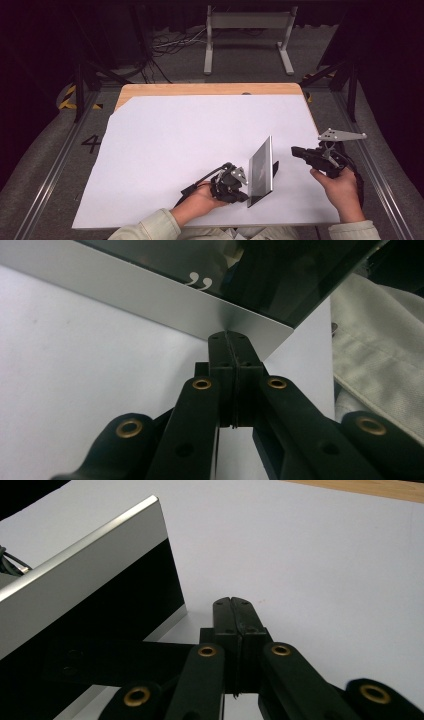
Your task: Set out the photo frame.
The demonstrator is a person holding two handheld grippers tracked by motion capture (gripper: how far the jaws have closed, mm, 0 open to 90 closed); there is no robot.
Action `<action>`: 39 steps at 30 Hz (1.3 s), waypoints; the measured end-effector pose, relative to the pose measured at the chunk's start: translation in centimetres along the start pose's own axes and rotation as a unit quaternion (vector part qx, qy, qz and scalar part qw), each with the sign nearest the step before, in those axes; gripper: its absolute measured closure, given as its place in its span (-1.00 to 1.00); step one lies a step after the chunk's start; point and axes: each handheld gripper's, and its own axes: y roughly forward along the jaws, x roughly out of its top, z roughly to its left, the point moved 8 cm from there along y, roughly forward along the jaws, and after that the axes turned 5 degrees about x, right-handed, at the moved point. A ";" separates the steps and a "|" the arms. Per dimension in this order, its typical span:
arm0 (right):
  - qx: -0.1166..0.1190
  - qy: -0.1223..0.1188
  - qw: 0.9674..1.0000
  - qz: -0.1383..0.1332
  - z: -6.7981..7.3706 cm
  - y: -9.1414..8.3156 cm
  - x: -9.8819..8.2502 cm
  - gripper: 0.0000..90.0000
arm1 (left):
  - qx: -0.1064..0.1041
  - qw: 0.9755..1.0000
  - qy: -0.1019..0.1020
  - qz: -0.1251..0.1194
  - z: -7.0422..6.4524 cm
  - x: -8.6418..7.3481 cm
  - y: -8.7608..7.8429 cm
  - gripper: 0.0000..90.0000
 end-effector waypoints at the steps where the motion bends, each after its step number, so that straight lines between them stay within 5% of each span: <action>1: -0.001 0.001 1.000 0.000 0.0 0.0 0.0 1.00 | -0.002 1.000 -0.001 -0.001 -0.1 0.1 0.1 1.00; 15: -0.004 0.012 1.000 -0.002 -0.3 -0.6 -0.4 1.00 | -0.021 0.999 0.025 0.000 -1.3 1.8 1.5 1.00; 34: 0.000 0.019 1.000 -0.008 -0.5 -0.9 -0.4 0.99 | -0.033 0.999 0.023 -0.007 -1.9 3.0 2.6 0.94; 39: 0.003 0.023 1.000 -0.011 -0.6 -1.1 -0.3 0.94 | -0.019 0.999 0.028 -0.004 -1.7 2.7 2.1 0.82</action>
